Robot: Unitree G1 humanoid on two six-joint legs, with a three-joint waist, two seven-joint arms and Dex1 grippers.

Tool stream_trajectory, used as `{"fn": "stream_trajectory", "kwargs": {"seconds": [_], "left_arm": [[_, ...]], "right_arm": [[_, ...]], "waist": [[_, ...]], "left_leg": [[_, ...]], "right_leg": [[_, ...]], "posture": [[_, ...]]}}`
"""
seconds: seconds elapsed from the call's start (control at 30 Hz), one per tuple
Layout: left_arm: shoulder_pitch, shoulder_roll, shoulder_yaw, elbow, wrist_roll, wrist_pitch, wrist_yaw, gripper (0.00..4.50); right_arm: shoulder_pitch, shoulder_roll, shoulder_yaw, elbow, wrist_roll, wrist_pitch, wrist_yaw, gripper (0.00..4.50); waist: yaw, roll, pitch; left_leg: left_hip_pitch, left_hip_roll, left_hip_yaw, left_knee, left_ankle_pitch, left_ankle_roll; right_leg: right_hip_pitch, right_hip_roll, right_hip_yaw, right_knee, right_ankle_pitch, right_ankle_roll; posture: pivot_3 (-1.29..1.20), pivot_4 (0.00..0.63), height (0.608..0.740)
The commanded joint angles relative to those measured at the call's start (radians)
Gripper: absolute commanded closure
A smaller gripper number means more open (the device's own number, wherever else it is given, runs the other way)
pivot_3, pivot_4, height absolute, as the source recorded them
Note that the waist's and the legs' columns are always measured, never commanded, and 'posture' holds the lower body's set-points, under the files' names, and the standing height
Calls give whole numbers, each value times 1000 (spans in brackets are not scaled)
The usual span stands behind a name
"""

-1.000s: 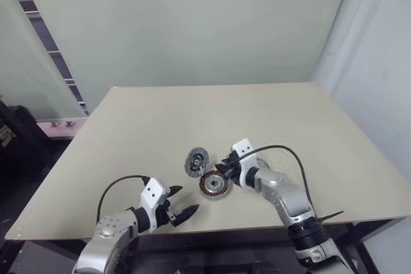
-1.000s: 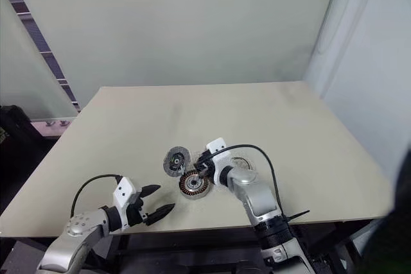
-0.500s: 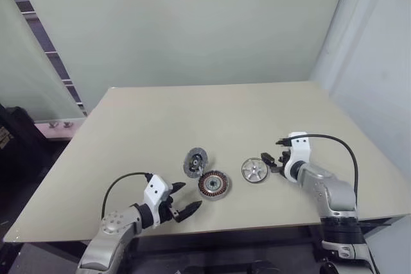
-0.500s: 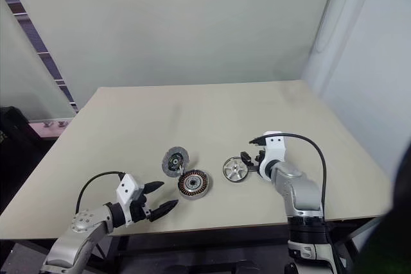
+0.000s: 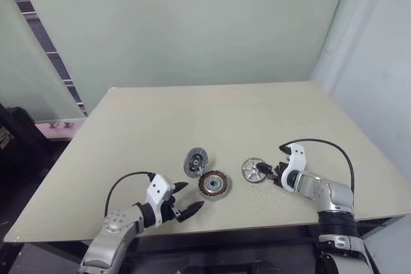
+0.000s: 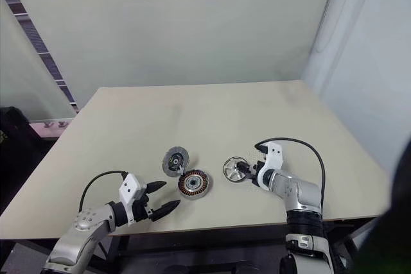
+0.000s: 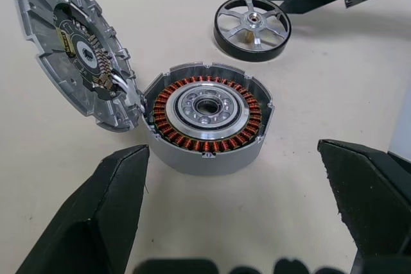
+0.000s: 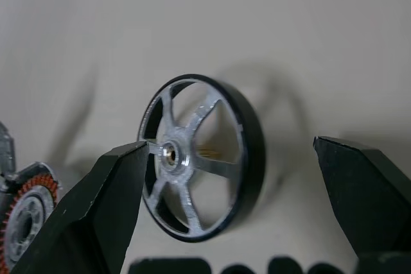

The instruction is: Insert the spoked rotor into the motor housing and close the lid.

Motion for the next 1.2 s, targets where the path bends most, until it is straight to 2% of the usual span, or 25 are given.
{"fn": "stream_trajectory", "kwargs": {"seconds": [0.03, 0.2, 0.27, 0.33, 0.63, 0.93, 1.2], "left_arm": [[-13, 9, 15, -15, -4, -18, -3, 0], [-11, 13, 18, -19, -4, -17, -1, 0], [-10, 14, 19, -19, -4, -17, 0, 0], [-11, 15, 19, -19, -3, -16, 0, 0], [-19, 15, 12, -16, 0, -17, -2, 0], [-20, 19, 21, -13, -5, -15, -5, 0], [-19, 31, 41, -7, -13, -13, 2, 0]], "right_arm": [[-35, 9, -19, 20, 44, -8, 11, 16], [-42, 20, -26, 47, 73, -4, 5, 16], [-42, 20, -27, 50, 79, -9, -1, 394], [-42, 22, -35, 50, 88, -11, -9, 938], [-40, 18, -56, 41, 112, -8, -34, 4040], [-55, 56, -122, -10, 219, 74, -46, 4097], [-63, 213, -183, -156, 403, 243, -122, 4097]], "waist": [[0, 0, 0], [0, 0, 0], [0, 0, 0], [0, 0, 0], [0, 2, 0], [0, 2, 0], [0, 4, 1]], "left_leg": [[0, 0, 0, 0, 0, 0], [0, 0, 0, 0, 0, 0], [0, 0, 0, 0, 0, 0], [0, 0, 0, 0, 0, 0], [1, 0, 0, 0, 0, 0], [0, 0, 0, 0, 0, 0], [0, 1, -1, 0, 0, 0]], "right_leg": [[0, 0, 0, 0, 0, 0], [0, 0, 0, 0, 0, 0], [0, 0, 0, 0, 0, 0], [0, 0, 0, 0, 0, 0], [0, 0, 0, 0, 0, 0], [0, 0, 0, 0, 0, 0], [-1, 1, 0, 0, 0, 0]], "posture": [[0, 0, 740], [0, 0, 740], [0, 0, 740], [0, 0, 740], [0, 0, 740], [0, 0, 740], [0, 0, 740]]}}
